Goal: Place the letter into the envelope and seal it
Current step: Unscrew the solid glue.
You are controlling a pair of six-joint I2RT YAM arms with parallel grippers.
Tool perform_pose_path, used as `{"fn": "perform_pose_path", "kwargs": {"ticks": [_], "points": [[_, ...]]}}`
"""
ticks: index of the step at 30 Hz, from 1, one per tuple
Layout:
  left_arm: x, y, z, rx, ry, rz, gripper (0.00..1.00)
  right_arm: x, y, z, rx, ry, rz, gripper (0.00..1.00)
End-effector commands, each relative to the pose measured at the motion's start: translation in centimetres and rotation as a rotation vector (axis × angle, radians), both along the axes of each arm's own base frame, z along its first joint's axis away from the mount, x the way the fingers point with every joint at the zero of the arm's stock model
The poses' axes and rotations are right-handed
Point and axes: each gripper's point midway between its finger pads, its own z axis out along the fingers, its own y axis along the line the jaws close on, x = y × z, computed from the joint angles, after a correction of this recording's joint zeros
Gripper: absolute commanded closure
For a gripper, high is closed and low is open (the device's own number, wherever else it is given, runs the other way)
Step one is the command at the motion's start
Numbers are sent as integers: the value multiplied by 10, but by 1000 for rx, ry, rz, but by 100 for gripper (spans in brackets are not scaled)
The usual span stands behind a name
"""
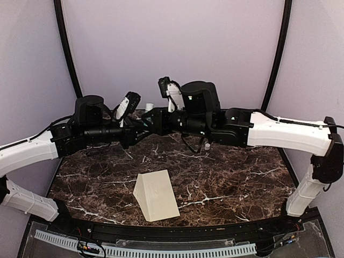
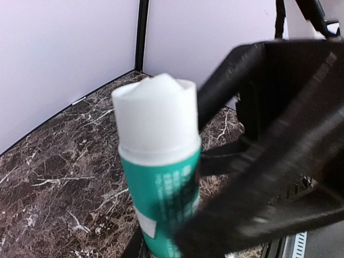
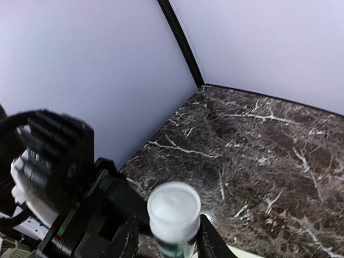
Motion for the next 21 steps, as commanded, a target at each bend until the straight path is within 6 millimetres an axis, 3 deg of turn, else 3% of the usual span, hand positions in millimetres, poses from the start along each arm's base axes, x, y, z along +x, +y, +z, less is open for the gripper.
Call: {"fn": "perform_pose_path", "kwargs": {"ticks": [1, 4, 7, 10, 13, 17, 21], "points": [[-6, -6, 46, -115, -102, -59, 100, -31, -20, 34, 144, -28, 198, 55], [-22, -10, 53, -156, -100, -150, 100, -52, -46, 59, 299, -103, 367, 40], [-45, -18, 63, -211, -111, -291, 100, -67, -64, 58, 342, -146, 478, 35], [-83, -25, 68, -252, -101, -531, 100, -77, -73, 60, 342, -198, 538, 34], [-103, -29, 66, -269, -51, -678, 100, -90, -74, 67, 358, -239, 618, 35], [-112, -31, 63, -274, -16, -745, 100, -108, -69, 74, 386, -261, 749, 37], [-116, -31, 66, -288, -7, -770, 100, -115, -58, 68, 379, -236, 820, 41]]}}
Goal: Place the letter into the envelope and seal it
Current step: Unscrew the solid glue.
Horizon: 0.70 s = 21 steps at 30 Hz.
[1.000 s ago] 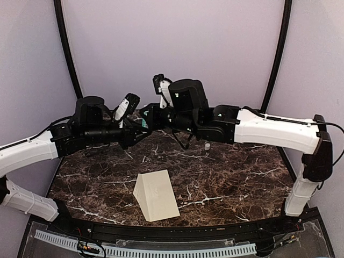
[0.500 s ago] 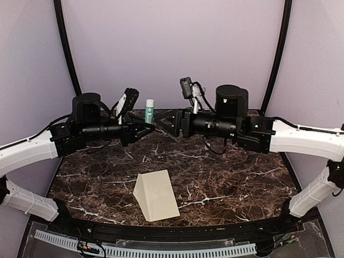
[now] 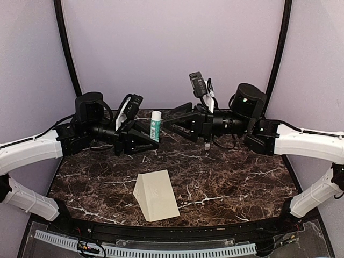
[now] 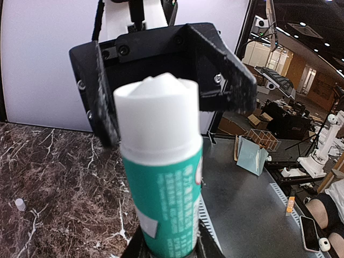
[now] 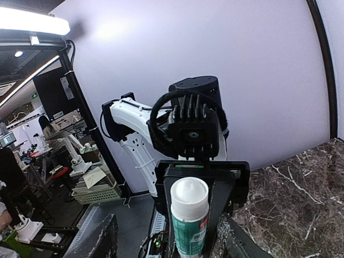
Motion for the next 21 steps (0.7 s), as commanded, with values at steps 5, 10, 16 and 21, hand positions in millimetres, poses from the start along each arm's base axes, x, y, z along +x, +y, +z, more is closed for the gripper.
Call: {"fn": "perform_pose_path", "kwargs": {"ticks": [5, 10, 16, 21], "points": [[-22, 4, 24, -74, -21, -127, 100, -23, 18, 10, 29, -66, 157, 52], [-21, 3, 23, -74, -19, -119, 100, -28, 24, 12, 44, -50, 205, 63], [-21, 2, 23, -73, -4, -131, 100, -32, 32, 10, 39, -50, 222, 75], [-9, 2, 23, -68, -26, -42, 100, -32, 28, 14, 49, -58, 206, 91]]}}
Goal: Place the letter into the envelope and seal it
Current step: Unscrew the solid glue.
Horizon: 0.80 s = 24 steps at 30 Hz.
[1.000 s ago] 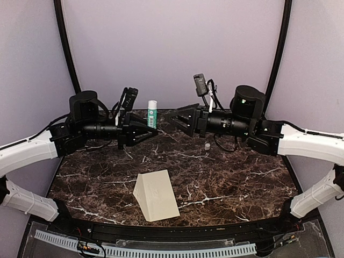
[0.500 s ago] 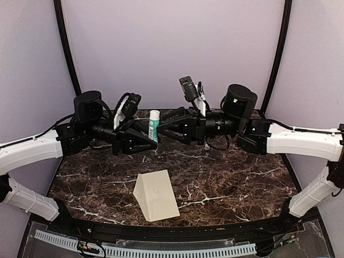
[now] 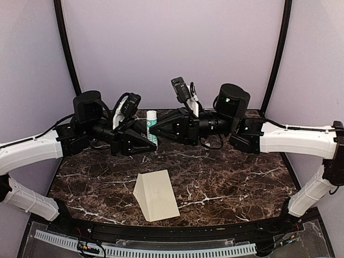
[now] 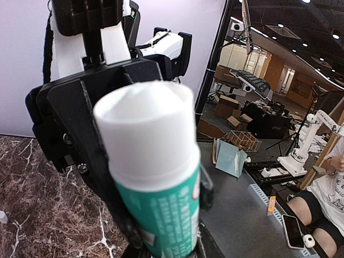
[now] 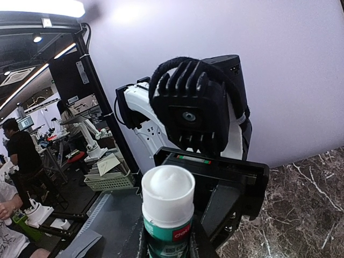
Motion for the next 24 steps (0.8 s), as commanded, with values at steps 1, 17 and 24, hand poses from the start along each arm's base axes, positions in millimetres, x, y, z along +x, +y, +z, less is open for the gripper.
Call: {"fn": "perform_pose_path", "kwargs": {"ticks": [1, 17, 24], "points": [[12, 2, 10, -25, -67, 99, 100, -13, -7, 26, 73, -35, 28, 93], [91, 22, -2, 79, -129, 624, 100, 18, 13, 12, -13, -48, -263, 99], [39, 5, 5, 20, -132, 285, 100, 7, 5, 24, 24, -63, -213, 66]]}}
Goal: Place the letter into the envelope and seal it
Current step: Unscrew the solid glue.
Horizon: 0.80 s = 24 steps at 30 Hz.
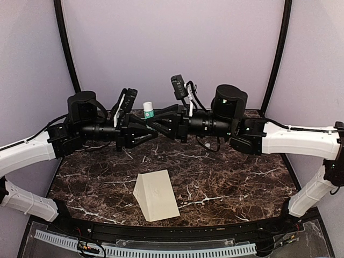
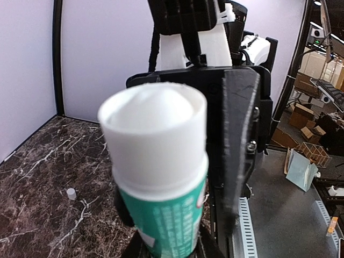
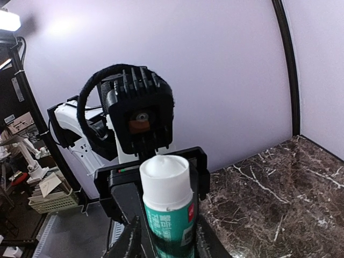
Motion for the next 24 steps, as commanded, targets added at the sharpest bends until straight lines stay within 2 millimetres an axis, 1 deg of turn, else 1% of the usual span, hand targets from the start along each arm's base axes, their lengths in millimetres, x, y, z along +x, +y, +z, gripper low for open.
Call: {"fn": "perform_pose_path", "kwargs": {"ticks": [1, 2, 3, 5, 8, 11, 15, 18, 20, 22, 23, 24], "points": [[-23, -5, 10, -37, -47, -182, 100, -40, -7, 31, 63, -20, 145, 62], [-34, -6, 12, -46, -39, -251, 100, -43, -9, 33, 68, -22, 173, 59], [-36, -7, 11, -46, -28, -279, 100, -47, -10, 36, 75, -27, 201, 56], [-46, -8, 10, -50, -10, -345, 100, -53, -12, 40, 80, -32, 253, 53], [-52, -10, 9, -48, 5, -387, 100, -59, -12, 44, 78, -38, 306, 53], [-57, -10, 10, -51, 15, -420, 100, -64, -11, 43, 71, -34, 350, 60], [-58, -10, 10, -50, 22, -430, 100, -69, -9, 43, 69, -24, 403, 72], [-58, -10, 10, -50, 19, -426, 100, -69, -9, 43, 72, -20, 399, 84], [-55, -9, 11, -50, 3, -399, 100, -66, -10, 43, 76, -19, 381, 89], [-43, -9, 12, -45, -21, -311, 100, -62, -12, 43, 80, -23, 341, 90], [-41, -8, 13, -46, -31, -287, 100, -58, -12, 42, 77, -22, 310, 91], [-33, -7, 12, -40, -42, -234, 100, -53, -11, 39, 69, -18, 278, 92]]}}
